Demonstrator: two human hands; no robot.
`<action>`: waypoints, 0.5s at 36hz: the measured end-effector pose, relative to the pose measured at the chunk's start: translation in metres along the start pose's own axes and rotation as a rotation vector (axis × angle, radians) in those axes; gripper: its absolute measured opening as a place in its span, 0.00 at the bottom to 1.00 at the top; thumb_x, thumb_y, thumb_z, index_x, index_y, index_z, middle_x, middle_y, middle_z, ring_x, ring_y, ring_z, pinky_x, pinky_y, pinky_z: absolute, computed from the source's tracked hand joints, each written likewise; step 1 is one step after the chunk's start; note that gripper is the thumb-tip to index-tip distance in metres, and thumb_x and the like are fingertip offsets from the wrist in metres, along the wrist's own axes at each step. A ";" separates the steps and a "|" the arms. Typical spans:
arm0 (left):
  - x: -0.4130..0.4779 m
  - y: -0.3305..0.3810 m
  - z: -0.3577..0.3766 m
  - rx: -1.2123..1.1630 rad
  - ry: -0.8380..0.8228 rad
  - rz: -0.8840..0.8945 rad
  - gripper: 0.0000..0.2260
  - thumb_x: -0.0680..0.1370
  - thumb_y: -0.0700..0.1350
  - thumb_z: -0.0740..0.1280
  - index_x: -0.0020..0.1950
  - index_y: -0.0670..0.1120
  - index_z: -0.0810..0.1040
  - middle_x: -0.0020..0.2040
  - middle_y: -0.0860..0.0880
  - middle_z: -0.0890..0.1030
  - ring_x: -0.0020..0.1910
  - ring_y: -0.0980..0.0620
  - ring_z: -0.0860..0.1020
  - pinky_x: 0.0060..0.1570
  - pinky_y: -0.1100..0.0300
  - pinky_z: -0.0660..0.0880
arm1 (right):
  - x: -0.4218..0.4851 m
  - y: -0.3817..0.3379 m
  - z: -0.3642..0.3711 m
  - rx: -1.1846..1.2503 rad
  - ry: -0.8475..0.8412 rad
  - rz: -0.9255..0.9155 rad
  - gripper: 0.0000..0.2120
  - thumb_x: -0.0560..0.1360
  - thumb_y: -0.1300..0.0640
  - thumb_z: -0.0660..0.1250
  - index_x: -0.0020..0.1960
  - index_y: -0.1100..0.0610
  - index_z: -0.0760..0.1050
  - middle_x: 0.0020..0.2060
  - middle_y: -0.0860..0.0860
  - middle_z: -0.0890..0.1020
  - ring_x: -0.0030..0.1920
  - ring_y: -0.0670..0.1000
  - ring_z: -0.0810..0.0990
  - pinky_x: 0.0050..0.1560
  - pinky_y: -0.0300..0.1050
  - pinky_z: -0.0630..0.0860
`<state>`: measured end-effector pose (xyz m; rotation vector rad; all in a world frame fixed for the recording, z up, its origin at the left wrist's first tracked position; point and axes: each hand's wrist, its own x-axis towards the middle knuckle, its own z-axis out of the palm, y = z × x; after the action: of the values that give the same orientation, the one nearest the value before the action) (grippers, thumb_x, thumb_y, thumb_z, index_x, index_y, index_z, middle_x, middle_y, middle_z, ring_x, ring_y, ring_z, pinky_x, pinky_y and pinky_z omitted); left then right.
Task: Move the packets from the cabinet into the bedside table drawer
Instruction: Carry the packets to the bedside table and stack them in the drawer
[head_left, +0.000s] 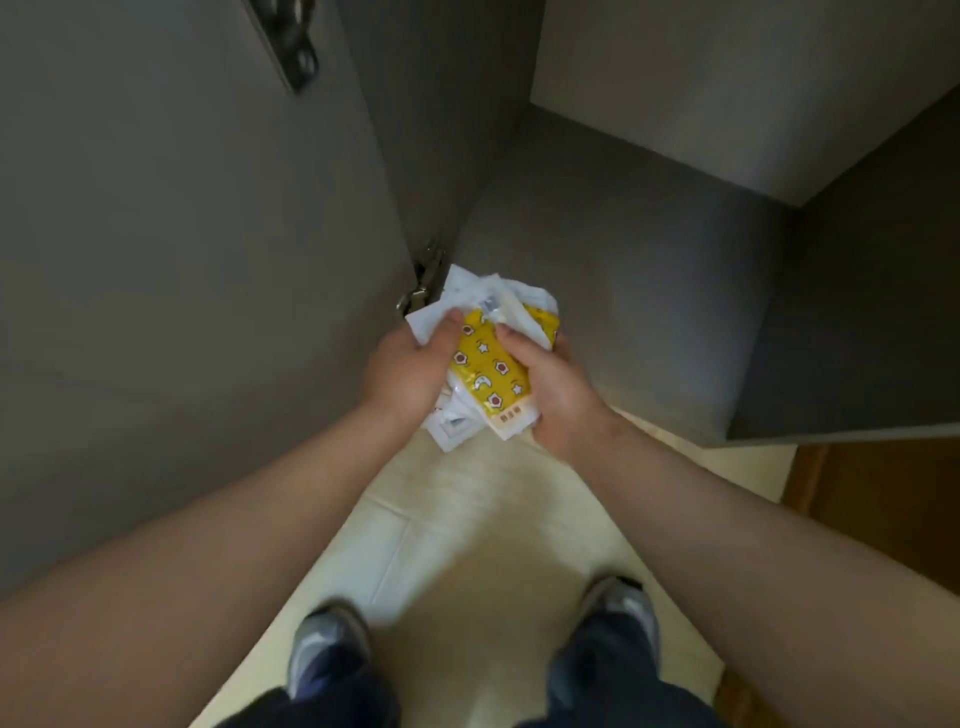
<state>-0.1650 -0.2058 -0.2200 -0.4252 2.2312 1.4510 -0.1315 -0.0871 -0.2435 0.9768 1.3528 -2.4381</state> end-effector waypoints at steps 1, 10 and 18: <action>-0.011 0.009 -0.006 0.009 0.001 -0.017 0.12 0.77 0.56 0.64 0.37 0.51 0.77 0.42 0.49 0.83 0.45 0.48 0.81 0.50 0.55 0.77 | -0.014 -0.006 0.004 0.011 0.007 0.011 0.08 0.75 0.62 0.68 0.53 0.54 0.76 0.44 0.55 0.83 0.39 0.53 0.84 0.40 0.48 0.82; -0.134 0.110 -0.057 0.015 -0.202 -0.188 0.08 0.78 0.50 0.66 0.43 0.48 0.79 0.41 0.48 0.82 0.41 0.49 0.81 0.46 0.58 0.78 | -0.162 -0.096 0.030 0.096 0.009 0.143 0.09 0.75 0.64 0.66 0.52 0.54 0.76 0.43 0.54 0.84 0.41 0.54 0.84 0.42 0.49 0.81; -0.235 0.193 -0.113 0.109 -0.256 -0.276 0.07 0.79 0.51 0.64 0.43 0.50 0.74 0.44 0.48 0.81 0.45 0.47 0.79 0.54 0.52 0.76 | -0.275 -0.166 0.073 0.077 -0.056 0.282 0.08 0.76 0.61 0.65 0.54 0.54 0.76 0.43 0.54 0.85 0.40 0.53 0.85 0.42 0.50 0.81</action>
<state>-0.0787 -0.2280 0.0920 -0.4624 1.9502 1.1641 -0.0299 -0.0926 0.0702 1.0305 1.0320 -2.2994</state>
